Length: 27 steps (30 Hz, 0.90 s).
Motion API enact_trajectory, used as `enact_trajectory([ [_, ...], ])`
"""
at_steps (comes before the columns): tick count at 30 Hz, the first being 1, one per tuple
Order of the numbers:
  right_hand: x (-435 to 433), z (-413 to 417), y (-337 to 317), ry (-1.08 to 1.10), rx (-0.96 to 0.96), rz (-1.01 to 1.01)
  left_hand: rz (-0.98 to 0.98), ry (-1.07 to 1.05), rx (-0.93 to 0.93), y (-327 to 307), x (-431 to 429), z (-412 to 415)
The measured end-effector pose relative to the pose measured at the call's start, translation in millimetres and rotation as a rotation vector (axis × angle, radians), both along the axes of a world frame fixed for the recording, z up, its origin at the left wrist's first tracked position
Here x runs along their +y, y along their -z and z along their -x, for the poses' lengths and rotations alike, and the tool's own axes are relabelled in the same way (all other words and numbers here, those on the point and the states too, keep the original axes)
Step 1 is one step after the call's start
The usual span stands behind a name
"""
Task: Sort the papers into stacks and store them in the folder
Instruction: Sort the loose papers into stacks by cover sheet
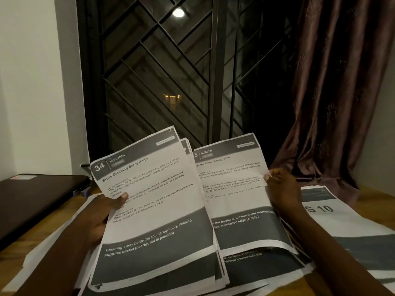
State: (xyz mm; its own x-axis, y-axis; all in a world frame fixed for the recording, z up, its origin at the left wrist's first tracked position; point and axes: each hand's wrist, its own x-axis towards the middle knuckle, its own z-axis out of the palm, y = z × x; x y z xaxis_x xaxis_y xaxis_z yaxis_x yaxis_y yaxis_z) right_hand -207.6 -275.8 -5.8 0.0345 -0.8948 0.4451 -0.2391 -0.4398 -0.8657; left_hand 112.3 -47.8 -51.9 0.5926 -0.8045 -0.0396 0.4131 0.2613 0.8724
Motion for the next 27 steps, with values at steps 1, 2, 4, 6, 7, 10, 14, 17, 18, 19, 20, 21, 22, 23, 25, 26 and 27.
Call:
enact_trajectory([
  [1, 0, -1, 0, -0.006, -0.023, 0.006, -0.008, 0.006, -0.003, 0, 0, 0],
  [2, -1, 0, -2, 0.011, -0.039, 0.018, -0.022, 0.007, -0.005, 0, 0, -1],
  [4, -3, 9, -11, 0.091, -0.121, 0.056, -0.045, 0.021, 0.004, -2, 2, 0],
  [6, -6, 22, -25, 0.139, -0.33, 0.091, -0.047, 0.04, 0.007, -3, 4, 1],
  [7, -6, 29, -31, 0.146, -0.409, 0.106, -0.043, 0.058, 0.004, -4, 5, 5],
  [10, 3, 29, -37, 0.101, -0.433, 0.12, -0.025, 0.099, -0.038, -6, 4, 13],
  [14, 38, -22, -12, -0.136, -0.113, 0.139, -0.058, 0.069, -0.054, -8, 0, 18],
  [17, 66, -63, 18, -0.213, 0.161, 0.071, -0.058, 0.07, -0.072, -9, -3, 22],
  [18, 70, -72, 25, -0.221, 0.161, 0.053, -0.06, 0.061, -0.09, -8, -4, 22],
  [19, 74, -78, 29, -0.237, 0.141, 0.028, -0.043, 0.068, -0.111, -10, -4, 23],
  [20, 75, -82, 32, -0.251, 0.116, -0.003, -0.032, 0.077, -0.129, -12, -4, 26],
  [21, 75, -86, 33, -0.263, 0.098, -0.037, 0.002, 0.121, -0.099, -14, -3, 28],
  [22, 74, -88, 33, -0.276, 0.087, -0.081, 0.026, 0.168, -0.061, -15, -4, 33],
  [23, 74, -89, 33, -0.291, 0.076, -0.132, 0.047, 0.212, -0.016, -15, -6, 36],
  [25, 73, -88, 32, -0.314, 0.028, -0.218, 0.076, 0.239, 0.031, -17, -8, 39],
  [26, 72, -88, 32, -0.312, -0.011, -0.232, 0.08, 0.215, 0.069, -17, -9, 35],
  [27, 71, -87, 33, -0.298, -0.046, -0.238, 0.084, 0.226, 0.092, -16, -10, 32],
])
